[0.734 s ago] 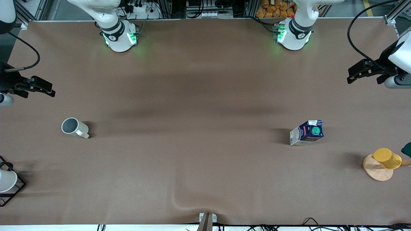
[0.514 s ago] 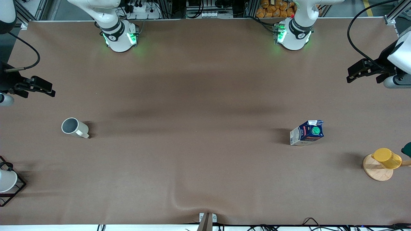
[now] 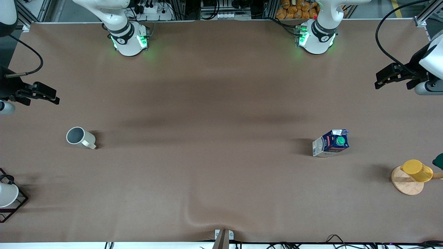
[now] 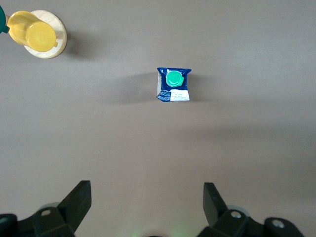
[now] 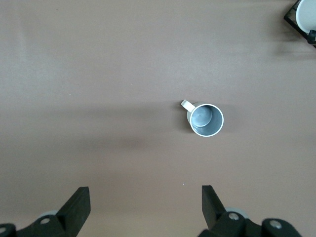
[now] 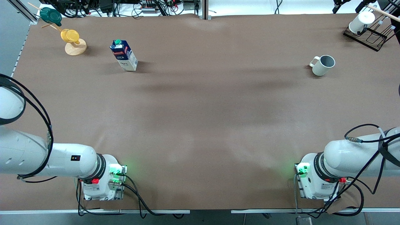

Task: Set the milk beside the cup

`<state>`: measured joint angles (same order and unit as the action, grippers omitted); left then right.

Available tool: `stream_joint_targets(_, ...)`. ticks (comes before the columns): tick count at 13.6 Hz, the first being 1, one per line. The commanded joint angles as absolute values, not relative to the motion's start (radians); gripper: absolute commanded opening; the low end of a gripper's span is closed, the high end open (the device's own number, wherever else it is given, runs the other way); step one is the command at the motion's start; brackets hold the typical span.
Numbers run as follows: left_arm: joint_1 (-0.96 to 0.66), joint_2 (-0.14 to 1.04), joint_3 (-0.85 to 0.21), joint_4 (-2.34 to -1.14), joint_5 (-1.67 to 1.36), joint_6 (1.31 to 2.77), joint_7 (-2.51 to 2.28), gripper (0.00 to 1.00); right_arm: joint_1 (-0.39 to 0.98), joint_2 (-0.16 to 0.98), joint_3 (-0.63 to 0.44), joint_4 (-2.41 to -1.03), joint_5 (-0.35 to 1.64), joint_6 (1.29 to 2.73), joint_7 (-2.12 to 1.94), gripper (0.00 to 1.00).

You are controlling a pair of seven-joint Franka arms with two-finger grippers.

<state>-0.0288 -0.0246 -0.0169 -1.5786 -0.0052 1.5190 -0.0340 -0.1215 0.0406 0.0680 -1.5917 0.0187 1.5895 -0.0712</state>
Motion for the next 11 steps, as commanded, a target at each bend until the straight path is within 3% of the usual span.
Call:
stream_joint_targets(1,-0.029,-0.021,-0.015,-1.569,0.011,1.502,-0.012,1.0,-0.129,0.04,0.067,-1.592,0.023,1.586,-0.083,1.0)
stream_joint_targets(11,-0.028,0.029,-0.018,-1.578,-0.002,1.535,-0.034,1.0,-0.13,0.04,0.067,-1.601,0.023,1.594,-0.083,1.0)
